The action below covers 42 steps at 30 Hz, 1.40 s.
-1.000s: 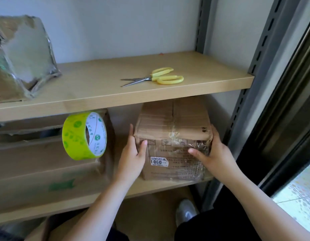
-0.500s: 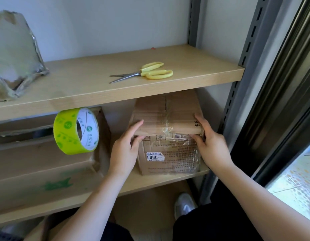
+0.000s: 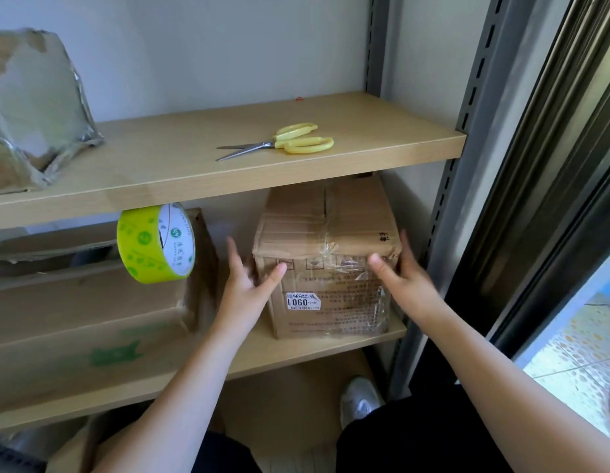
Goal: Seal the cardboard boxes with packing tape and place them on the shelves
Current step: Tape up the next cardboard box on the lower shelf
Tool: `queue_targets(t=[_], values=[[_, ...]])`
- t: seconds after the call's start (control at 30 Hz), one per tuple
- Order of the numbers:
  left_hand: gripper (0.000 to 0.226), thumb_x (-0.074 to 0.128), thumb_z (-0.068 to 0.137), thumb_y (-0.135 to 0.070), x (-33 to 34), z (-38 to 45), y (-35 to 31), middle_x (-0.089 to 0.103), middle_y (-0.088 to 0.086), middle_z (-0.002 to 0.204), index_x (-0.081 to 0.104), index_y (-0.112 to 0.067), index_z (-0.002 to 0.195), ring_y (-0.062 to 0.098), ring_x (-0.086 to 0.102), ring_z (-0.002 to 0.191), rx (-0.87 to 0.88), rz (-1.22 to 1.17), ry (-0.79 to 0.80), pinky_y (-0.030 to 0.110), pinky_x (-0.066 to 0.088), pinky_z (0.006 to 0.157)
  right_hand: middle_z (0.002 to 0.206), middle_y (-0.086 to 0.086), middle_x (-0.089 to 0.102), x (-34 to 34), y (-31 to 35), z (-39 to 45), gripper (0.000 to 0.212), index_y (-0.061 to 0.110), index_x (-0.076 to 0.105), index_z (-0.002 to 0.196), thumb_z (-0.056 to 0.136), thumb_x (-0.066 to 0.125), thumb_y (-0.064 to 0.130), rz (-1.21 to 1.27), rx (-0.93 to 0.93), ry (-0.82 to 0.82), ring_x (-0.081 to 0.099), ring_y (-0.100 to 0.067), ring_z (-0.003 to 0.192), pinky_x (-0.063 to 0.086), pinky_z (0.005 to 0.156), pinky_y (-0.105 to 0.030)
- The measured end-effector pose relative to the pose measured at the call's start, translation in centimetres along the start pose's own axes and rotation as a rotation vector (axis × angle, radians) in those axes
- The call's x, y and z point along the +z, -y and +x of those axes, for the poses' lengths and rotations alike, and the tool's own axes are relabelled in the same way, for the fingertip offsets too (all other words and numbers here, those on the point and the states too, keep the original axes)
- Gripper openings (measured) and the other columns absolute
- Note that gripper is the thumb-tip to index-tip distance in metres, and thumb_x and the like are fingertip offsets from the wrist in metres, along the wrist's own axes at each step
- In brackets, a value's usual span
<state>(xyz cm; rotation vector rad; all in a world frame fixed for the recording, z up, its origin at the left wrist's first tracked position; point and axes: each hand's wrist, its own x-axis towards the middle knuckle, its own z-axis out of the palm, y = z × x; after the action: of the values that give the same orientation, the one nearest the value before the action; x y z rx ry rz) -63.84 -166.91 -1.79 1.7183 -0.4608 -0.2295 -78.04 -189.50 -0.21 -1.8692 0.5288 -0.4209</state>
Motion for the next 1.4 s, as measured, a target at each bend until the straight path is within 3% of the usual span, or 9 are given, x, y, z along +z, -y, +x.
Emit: queue_targets(t=[0.13, 0.4, 0.6, 0.8, 0.97, 1.1, 1.2, 1.3, 1.4], values=[[0.057, 0.064, 0.083, -0.063, 1.6, -1.1, 2.4, 0.063, -0.01, 0.126, 0.054, -0.028, 0.128, 0.011, 0.056, 0.112, -0.301, 0.276, 0.109, 0.03, 0.047, 0.092, 0.122, 0.017, 0.061, 0.7, -2.0, 1.2, 0.083, 0.031, 0.032, 0.148, 0.079, 0.075, 0.051, -0.159, 0.057, 0.088, 0.058, -0.011, 0.116, 0.044, 0.093, -0.026], [0.049, 0.057, 0.086, -0.063, 0.6, -3.4, 0.0, 0.072, -0.006, 0.091, 0.068, -0.015, 0.091, 0.011, 0.066, 0.084, -0.119, 0.366, -0.053, 0.038, 0.059, 0.073, 0.104, 0.014, 0.066, 0.2, 0.8, -1.4, 0.063, 0.027, 0.053, 0.123, 0.074, 0.073, 0.061, -0.117, 0.025, -0.153, 0.063, -0.007, 0.091, 0.05, 0.07, -0.024], [0.056, 0.058, 0.09, -0.057, 0.3, -8.5, -5.1, 0.058, 0.002, 0.061, 0.053, -0.01, 0.061, 0.018, 0.056, 0.061, 0.028, 0.393, -0.209, 0.036, 0.04, 0.056, 0.081, 0.013, 0.071, -0.4, 3.2, -7.6, 0.051, 0.025, 0.069, 0.103, 0.076, 0.068, 0.068, -0.127, 0.073, -0.291, 0.067, -0.001, 0.071, 0.051, 0.058, -0.021], [0.016, 0.069, 0.087, -0.041, -1.6, -13.6, -8.2, 0.074, -0.015, 0.092, 0.07, -0.031, 0.099, 0.002, 0.068, 0.088, 0.038, 0.224, -0.004, 0.034, 0.057, 0.083, 0.071, 0.004, 0.071, -2.5, 8.2, -9.5, 0.06, 0.021, 0.07, 0.078, 0.075, 0.057, 0.08, -0.341, 0.178, -0.317, 0.069, -0.016, 0.063, 0.06, 0.06, -0.034], [0.039, 0.065, 0.095, -0.024, -1.4, -15.0, -8.0, 0.071, -0.018, 0.115, 0.055, -0.04, 0.129, 0.003, 0.067, 0.107, -0.036, -0.193, 0.102, 0.034, 0.053, 0.096, 0.082, 0.001, 0.069, -1.8, 8.7, -9.1, 0.042, 0.018, 0.067, 0.092, 0.085, 0.065, 0.059, -0.206, 0.215, -0.239, 0.067, -0.017, 0.073, 0.06, 0.071, -0.036], [0.035, 0.055, 0.101, -0.029, -1.1, -13.3, -6.1, 0.068, -0.015, 0.118, 0.051, -0.041, 0.134, 0.005, 0.066, 0.105, -0.142, -0.146, 0.005, 0.035, 0.057, 0.093, 0.097, 0.003, 0.067, -0.5, 6.5, -10.5, 0.042, 0.021, 0.057, 0.112, 0.085, 0.07, 0.051, 0.071, 0.199, -0.134, 0.066, -0.015, 0.087, 0.055, 0.074, -0.035], [0.028, 0.054, 0.101, -0.022, -1.0, -10.9, -5.9, 0.07, -0.01, 0.114, 0.059, -0.039, 0.122, 0.012, 0.067, 0.105, -0.159, -0.134, -0.076, 0.041, 0.056, 0.095, 0.123, 0.007, 0.068, -1.9, 3.4, -11.5, 0.06, 0.033, 0.046, 0.143, 0.087, 0.062, 0.049, 0.456, 0.128, 0.124, 0.063, -0.015, 0.116, 0.047, 0.103, -0.041], [0.022, 0.056, 0.099, -0.019, -1.0, -8.3, -5.8, 0.073, -0.004, 0.11, 0.067, -0.03, 0.114, 0.017, 0.069, 0.102, -0.187, -0.126, -0.106, 0.042, 0.056, 0.093, 0.132, 0.022, 0.06, -1.7, 0.0, -13.0, 0.077, 0.05, 0.026, 0.147, 0.084, 0.069, 0.039, 0.343, 0.007, 0.306, 0.054, 0.001, 0.125, 0.043, 0.1, -0.024], [0.028, 0.058, 0.098, -0.031, -1.4, -7.0, -6.6, 0.074, -0.001, 0.11, 0.067, -0.022, 0.123, 0.019, 0.069, 0.103, -0.247, -0.227, -0.106, 0.039, 0.055, 0.093, 0.118, 0.019, 0.067, 0.5, -2.3, -12.1, 0.074, 0.038, 0.039, 0.139, 0.078, 0.082, 0.033, 0.012, -0.015, 0.132, 0.061, -0.001, 0.114, 0.048, 0.09, -0.017]])
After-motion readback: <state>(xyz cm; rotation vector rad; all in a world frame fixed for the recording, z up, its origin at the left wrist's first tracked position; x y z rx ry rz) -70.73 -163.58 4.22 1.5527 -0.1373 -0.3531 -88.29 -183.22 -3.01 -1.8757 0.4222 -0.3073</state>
